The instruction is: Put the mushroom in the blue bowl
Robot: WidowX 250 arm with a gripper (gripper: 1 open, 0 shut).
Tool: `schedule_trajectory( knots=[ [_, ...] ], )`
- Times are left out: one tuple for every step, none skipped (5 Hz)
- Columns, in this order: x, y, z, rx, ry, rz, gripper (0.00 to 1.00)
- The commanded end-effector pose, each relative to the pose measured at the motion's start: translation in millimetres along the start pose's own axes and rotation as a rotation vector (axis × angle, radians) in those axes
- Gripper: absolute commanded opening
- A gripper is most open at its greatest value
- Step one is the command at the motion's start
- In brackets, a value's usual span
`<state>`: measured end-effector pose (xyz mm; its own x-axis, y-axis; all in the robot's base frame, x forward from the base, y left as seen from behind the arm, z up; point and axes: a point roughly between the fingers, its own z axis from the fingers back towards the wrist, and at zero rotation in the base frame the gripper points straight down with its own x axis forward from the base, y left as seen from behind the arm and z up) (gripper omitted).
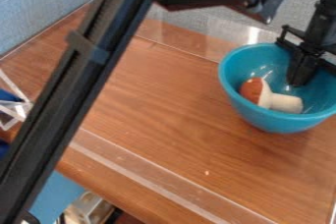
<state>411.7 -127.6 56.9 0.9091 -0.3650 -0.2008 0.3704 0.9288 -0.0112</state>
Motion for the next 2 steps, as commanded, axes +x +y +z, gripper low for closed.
schedule_trajectory(
  knots=[
    [3.5,6.4,15.0,-0.001,-0.071,0.030,0.00],
    [1.3,7.2,4.0,-0.005,-0.069,0.054,0.00]
  ],
)
